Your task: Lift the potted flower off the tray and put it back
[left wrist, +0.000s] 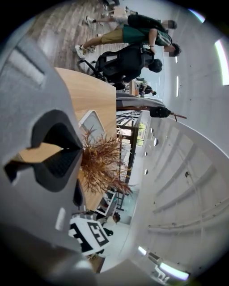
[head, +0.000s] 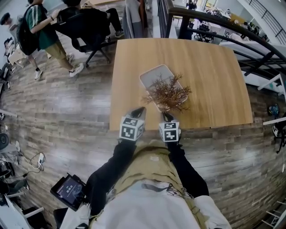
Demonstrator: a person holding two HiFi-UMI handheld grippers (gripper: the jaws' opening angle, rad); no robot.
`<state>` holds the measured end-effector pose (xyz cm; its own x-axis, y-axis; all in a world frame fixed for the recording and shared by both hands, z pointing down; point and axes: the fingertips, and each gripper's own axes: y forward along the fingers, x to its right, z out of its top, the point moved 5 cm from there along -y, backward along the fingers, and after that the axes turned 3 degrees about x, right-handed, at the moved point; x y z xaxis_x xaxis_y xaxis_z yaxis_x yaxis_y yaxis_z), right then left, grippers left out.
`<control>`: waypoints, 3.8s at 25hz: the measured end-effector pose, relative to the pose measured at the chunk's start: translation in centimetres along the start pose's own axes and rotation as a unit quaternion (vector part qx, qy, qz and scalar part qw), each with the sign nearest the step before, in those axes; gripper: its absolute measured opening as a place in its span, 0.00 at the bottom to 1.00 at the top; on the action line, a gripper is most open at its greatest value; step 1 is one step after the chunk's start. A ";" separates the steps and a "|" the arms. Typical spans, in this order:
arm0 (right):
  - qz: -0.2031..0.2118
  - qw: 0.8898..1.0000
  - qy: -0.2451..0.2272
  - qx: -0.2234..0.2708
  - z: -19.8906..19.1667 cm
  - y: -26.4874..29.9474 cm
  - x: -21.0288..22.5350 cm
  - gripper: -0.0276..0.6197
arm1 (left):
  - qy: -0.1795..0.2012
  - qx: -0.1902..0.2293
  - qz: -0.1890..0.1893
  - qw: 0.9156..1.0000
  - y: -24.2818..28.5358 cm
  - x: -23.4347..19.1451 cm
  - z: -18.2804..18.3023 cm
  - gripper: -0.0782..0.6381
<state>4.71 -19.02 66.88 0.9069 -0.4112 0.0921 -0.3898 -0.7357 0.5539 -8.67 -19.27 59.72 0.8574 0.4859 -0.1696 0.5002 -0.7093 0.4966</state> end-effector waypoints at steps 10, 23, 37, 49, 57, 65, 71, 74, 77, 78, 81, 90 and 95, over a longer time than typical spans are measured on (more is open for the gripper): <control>-0.041 0.999 0.018 0.012 -3.3 5.9 5.3 0.43 | 0.022 0.005 0.014 1.000 3.9 -1.3 -1.7 0.11; -0.061 0.997 0.029 0.041 -4.6 10.9 6.0 0.74 | 0.052 0.018 0.017 0.998 4.8 -2.9 -4.0 0.11; -0.075 0.997 0.025 0.018 -2.9 13.9 6.4 0.79 | 0.037 0.012 0.044 0.998 3.8 -5.1 -4.8 0.11; -0.049 0.998 0.036 -0.028 0.1 10.3 5.6 0.77 | 0.021 0.007 0.047 0.999 1.8 -4.0 -2.6 0.11; -0.028 0.999 0.030 -0.031 7.6 4.9 4.6 0.78 | 0.010 0.034 0.037 0.999 -0.1 -2.8 3.9 0.11; -0.009 1.000 0.008 0.000 16.5 -2.0 2.7 0.78 | 0.001 0.081 0.046 0.996 -3.5 -2.3 11.4 0.11; -0.010 1.000 0.000 0.026 21.0 -5.8 2.0 0.78 | -0.011 0.095 0.052 0.994 -5.1 -2.5 14.5 0.11; -0.015 0.999 -0.004 0.041 22.8 -7.4 2.2 0.78 | -0.012 0.106 0.049 0.993 -5.6 -2.2 16.0 0.10; -0.020 0.998 -0.005 0.052 23.5 -8.9 2.4 0.78 | -0.007 0.119 0.046 0.992 -5.9 -1.5 17.0 0.11; -0.022 0.998 -0.005 0.054 23.5 -9.1 2.3 0.78 | -0.005 0.123 0.046 0.991 -6.0 -1.5 17.1 0.11; -0.025 0.998 -0.006 0.059 23.6 -9.5 2.0 0.78 | -0.003 0.133 0.045 0.990 -6.1 -1.8 17.4 0.11; -0.030 0.997 -0.002 0.066 24.2 -10.2 1.4 0.78 | 0.009 0.147 0.039 0.988 -6.6 -2.1 18.6 0.11; -0.029 0.997 -0.001 0.071 24.0 -10.7 1.3 0.78 | 0.018 0.151 0.040 0.988 -6.9 -1.9 18.5 0.11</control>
<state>6.17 -24.60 41.26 0.9283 -0.3665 0.0625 -0.3558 -0.8271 0.4351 -11.53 -24.71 40.85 0.8933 0.4366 -0.1067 0.4494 -0.8635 0.2292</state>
